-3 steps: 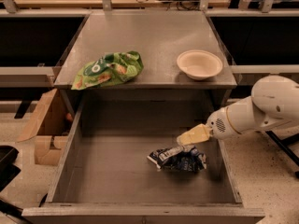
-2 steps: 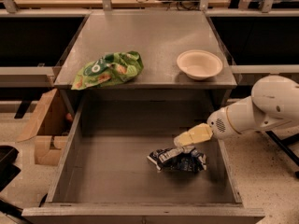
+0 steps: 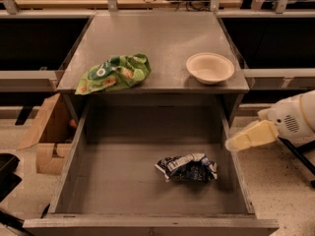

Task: Place blue chip bag into top drawer

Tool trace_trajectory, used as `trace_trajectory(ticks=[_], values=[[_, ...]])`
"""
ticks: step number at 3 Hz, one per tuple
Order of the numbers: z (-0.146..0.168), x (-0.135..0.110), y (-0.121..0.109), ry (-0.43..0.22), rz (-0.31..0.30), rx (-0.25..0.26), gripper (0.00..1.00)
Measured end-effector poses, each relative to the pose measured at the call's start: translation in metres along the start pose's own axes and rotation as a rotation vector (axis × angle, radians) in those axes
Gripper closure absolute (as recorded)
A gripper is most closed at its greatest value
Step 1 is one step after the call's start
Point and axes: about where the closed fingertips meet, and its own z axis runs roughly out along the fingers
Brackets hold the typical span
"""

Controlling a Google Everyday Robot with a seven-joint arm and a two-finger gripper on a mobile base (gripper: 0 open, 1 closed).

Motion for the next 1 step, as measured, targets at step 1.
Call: trace_trajectory(ticks=[1], values=[[-0.0690,-0.0002,0.0045,0.006,-0.133,0.041,0.00]])
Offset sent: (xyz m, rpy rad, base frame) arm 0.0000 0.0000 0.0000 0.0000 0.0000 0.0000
